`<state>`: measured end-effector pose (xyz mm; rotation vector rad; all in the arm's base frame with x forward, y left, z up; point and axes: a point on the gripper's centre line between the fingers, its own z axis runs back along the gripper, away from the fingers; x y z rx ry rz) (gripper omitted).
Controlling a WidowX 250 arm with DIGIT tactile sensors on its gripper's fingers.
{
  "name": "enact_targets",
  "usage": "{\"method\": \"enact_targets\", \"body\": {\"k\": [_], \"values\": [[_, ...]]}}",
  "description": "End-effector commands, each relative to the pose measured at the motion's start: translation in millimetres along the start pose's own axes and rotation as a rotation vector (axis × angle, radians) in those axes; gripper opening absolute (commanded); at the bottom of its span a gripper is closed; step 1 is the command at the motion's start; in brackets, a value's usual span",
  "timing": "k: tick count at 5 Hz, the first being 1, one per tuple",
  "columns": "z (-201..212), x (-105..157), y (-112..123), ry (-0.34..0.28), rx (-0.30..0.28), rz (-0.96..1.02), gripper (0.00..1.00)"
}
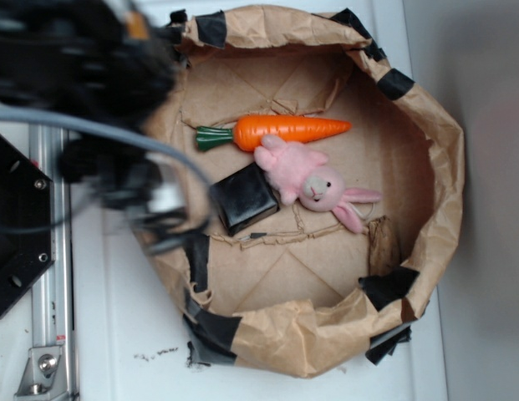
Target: Grab the black box.
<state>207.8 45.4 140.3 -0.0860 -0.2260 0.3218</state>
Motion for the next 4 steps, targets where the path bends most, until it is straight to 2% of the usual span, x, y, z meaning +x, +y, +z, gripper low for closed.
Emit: {"method": "enact_targets", "body": {"k": [1, 2, 3, 4], "values": [[-10, 20, 2, 0.019, -0.002, -0.006, 1.00], [-10, 20, 2, 0.019, -0.002, -0.006, 1.00], [-54, -22, -1, 0.129, 0.102, 0.015, 1.00], [-105, -31, -6, 0.100, 0.058, -0.014, 1.00]]}}
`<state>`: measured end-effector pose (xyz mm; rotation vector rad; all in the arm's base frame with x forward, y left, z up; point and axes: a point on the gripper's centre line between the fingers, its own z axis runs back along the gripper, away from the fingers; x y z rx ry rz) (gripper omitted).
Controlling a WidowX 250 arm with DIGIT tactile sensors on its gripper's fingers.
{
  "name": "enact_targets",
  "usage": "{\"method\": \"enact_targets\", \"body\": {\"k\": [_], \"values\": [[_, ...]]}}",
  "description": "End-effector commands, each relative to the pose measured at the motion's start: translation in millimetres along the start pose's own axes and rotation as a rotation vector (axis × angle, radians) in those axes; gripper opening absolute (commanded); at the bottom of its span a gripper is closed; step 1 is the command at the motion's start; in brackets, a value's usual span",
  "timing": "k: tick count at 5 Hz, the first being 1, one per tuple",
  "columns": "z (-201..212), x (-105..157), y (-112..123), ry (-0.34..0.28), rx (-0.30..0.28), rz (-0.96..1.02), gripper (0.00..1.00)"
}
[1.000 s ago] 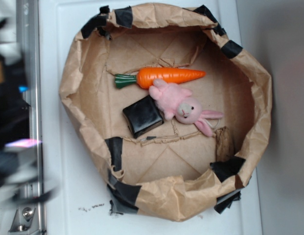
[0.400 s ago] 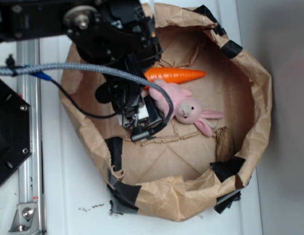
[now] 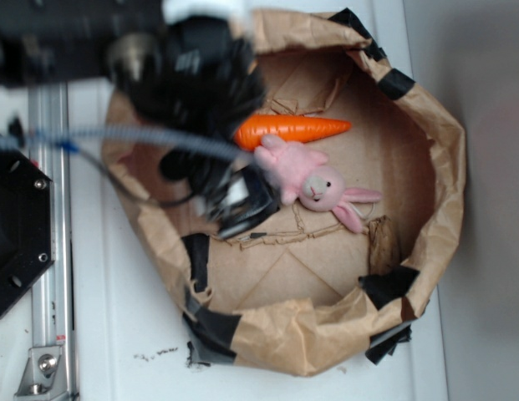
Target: Grab the black box.
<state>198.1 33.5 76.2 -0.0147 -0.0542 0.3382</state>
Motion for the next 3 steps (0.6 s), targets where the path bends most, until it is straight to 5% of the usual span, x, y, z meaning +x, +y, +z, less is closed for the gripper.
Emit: {"method": "enact_targets", "body": {"k": [1, 3], "values": [[-69, -2, -33, -0.060, -0.070, -0.084, 1.00], [-56, 33, -35, -0.099, -0.150, -0.010, 1.00]]}}
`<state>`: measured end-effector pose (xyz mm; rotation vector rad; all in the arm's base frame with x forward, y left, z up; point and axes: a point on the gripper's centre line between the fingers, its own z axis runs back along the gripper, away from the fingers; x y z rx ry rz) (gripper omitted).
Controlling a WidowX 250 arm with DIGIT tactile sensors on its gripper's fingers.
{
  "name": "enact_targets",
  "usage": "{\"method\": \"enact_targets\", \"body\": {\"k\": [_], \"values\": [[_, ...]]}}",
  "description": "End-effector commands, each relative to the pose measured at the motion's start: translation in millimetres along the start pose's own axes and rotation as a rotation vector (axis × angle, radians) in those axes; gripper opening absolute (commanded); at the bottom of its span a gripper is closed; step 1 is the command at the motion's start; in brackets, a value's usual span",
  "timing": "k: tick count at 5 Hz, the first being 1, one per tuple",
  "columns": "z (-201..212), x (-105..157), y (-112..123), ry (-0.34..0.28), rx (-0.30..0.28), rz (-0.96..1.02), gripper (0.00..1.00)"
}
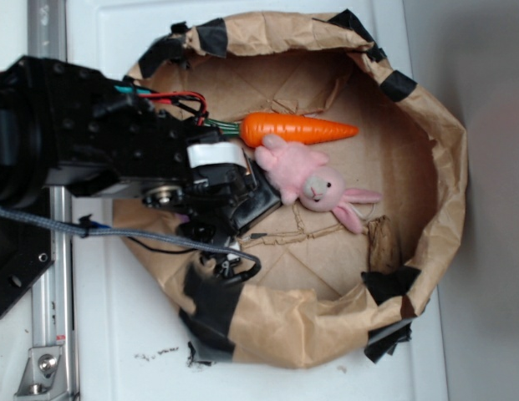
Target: Grab the black box.
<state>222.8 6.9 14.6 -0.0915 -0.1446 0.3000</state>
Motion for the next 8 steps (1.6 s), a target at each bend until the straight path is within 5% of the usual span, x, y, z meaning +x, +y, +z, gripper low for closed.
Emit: {"method": "enact_targets", "body": {"k": [1, 2, 3, 4, 5, 7, 8], "values": [[15, 38, -1, -0.040, -0.036, 0.055, 1.00], [9, 43, 3, -0.002, 0.003, 0.104, 1.00], [-7, 41, 7, 0.060, 0.128, 0.177, 0.30], [-9, 39, 7, 0.078, 0.138, 0.139, 0.00], [27, 40, -2, 0.022, 0.046, 0.001, 0.00], [124, 35, -3, -0.169, 0.023, -0.104, 0.00], [122, 41, 6, -0.129, 0.048, -0.091, 0.00]]}}
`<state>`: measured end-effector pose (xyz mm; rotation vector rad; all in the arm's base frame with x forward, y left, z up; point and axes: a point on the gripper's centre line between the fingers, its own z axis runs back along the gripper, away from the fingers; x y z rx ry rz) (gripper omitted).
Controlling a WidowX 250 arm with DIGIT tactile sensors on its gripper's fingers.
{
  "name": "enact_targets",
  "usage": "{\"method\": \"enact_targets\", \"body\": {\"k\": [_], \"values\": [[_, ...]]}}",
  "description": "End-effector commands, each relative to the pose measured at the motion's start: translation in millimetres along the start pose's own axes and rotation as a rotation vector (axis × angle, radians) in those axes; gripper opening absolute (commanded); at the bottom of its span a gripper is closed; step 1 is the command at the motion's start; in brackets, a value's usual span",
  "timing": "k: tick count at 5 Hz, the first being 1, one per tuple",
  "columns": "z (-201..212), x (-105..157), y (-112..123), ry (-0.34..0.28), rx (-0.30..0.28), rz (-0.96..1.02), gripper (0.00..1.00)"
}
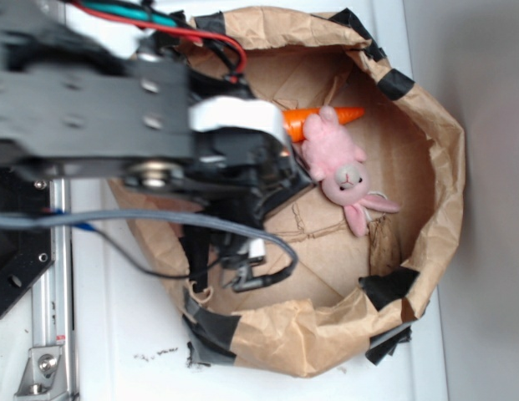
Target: Grab the black box.
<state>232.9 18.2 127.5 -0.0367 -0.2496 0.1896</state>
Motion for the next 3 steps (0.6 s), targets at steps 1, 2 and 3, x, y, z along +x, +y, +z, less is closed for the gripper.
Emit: {"method": "enact_targets", "body": {"k": [1, 2, 3], "values": [[16, 16, 16, 0.038, 0.072, 0.001, 0.00], [30, 13, 22, 0.077, 0.108, 0.032, 0.00], [34, 12, 19, 0.102, 0.052, 0.008, 0.00]]}}
